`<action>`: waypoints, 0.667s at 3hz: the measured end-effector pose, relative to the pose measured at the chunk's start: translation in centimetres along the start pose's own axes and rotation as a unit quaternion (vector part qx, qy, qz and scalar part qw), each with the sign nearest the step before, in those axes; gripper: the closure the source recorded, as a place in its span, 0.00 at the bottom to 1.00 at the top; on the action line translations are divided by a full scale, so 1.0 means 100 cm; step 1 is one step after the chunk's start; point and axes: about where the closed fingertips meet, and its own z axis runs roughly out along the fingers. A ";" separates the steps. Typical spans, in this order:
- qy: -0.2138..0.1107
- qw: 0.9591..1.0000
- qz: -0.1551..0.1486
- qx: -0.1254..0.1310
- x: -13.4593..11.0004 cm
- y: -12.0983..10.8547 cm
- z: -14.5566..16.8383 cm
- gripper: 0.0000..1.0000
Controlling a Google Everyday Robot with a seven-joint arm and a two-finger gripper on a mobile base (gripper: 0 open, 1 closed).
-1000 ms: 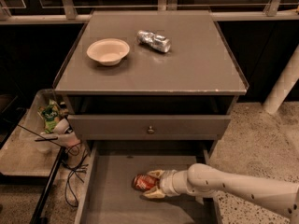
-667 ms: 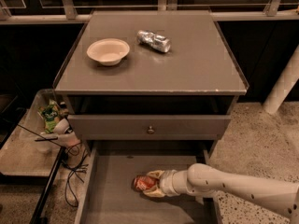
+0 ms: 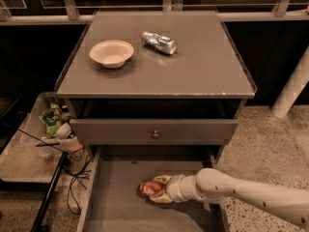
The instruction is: Pick coke can from middle drawer and place on counter
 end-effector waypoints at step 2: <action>-0.029 0.999 0.016 0.009 -0.020 -0.028 -0.070 1.00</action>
Offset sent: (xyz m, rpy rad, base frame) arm 0.0129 -0.0889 0.1208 0.1024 -0.0146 -0.0286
